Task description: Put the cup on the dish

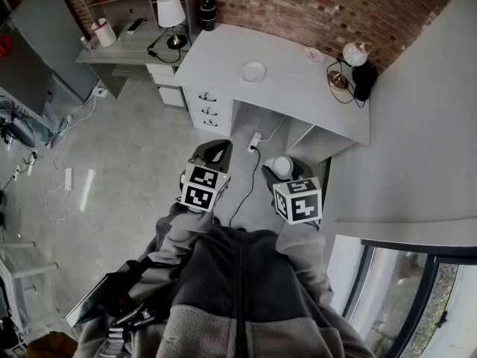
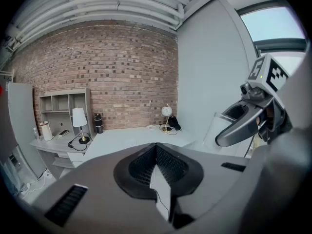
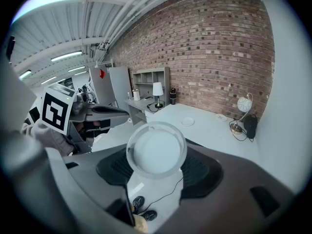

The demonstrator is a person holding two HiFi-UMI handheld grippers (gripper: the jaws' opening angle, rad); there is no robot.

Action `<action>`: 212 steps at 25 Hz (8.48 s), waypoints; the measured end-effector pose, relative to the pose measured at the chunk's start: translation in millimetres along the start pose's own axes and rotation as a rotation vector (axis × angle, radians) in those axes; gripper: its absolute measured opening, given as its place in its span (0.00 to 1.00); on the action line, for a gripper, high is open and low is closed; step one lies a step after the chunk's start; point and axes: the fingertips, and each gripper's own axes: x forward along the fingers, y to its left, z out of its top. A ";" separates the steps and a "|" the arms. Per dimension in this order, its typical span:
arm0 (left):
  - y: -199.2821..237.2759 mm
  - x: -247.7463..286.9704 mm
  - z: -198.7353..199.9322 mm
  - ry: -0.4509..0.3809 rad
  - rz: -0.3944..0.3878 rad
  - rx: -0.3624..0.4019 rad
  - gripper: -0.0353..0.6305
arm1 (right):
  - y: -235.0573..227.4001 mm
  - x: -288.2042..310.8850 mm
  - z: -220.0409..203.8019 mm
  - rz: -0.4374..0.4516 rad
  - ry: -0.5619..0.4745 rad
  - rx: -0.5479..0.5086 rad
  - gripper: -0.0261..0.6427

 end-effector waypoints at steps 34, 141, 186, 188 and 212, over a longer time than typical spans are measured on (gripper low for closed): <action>45.4 2.3 -20.6 0.038 -0.019 -0.027 0.06 | 25.6 44.0 22.2 0.011 -0.004 0.005 0.44; 284.8 449.6 -112.8 0.559 -0.025 -0.282 0.06 | -240.9 541.4 138.0 0.133 0.206 -0.043 0.44; 300.7 466.7 -151.6 0.624 -0.007 -0.353 0.06 | -250.4 611.3 110.7 0.175 0.246 -0.116 0.44; 300.4 466.3 -150.7 0.622 -0.008 -0.353 0.06 | -249.8 611.3 110.9 0.190 0.235 -0.115 0.44; 287.5 447.4 -112.2 0.536 0.013 -0.330 0.06 | -275.2 514.7 156.2 0.105 -0.029 -0.056 0.50</action>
